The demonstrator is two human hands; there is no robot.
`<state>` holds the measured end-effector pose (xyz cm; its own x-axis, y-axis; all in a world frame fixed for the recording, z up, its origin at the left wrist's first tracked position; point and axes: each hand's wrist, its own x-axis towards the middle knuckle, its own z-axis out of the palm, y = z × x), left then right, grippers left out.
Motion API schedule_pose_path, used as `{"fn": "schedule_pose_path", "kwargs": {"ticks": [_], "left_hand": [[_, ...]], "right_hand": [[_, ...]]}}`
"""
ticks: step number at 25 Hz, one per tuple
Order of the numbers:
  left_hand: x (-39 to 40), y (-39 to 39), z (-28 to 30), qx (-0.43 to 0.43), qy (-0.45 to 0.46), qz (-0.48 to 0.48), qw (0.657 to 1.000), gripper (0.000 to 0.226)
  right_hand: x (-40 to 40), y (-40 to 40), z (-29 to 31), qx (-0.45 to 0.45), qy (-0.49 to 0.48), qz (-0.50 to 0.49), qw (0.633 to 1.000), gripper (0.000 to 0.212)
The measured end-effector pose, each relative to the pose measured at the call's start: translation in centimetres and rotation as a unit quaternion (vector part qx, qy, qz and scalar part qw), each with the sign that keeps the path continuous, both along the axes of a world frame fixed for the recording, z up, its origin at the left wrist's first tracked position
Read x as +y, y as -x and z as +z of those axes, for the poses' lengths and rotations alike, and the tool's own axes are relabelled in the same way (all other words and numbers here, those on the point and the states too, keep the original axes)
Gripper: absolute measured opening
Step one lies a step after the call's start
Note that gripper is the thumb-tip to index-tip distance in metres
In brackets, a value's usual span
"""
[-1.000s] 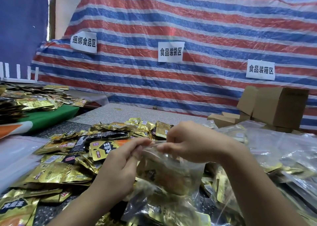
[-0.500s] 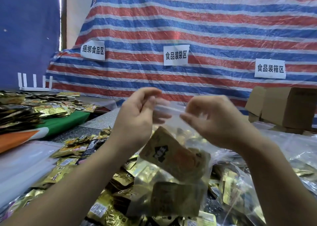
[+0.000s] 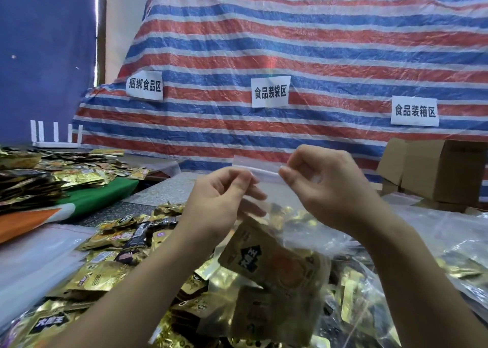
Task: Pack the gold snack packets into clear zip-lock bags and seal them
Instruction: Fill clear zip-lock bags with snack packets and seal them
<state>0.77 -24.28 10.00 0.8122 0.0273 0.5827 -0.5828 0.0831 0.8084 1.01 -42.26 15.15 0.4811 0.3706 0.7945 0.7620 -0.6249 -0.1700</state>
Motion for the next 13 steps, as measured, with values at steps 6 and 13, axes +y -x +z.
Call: {"fn": "schedule_pose_path", "kwargs": {"ticks": [6,13], "left_hand": [[-0.5,-0.6,-0.1,-0.016,-0.014,0.018,1.000,0.029],[-1.5,-1.3,2.9,-0.070,-0.124,0.000,0.990,0.028]], "right_hand": [[1.0,-0.4,-0.5,0.035,0.026,-0.043,0.998,0.040],[0.3,0.0,0.5,0.030,-0.034,-0.042,0.998,0.021]]}}
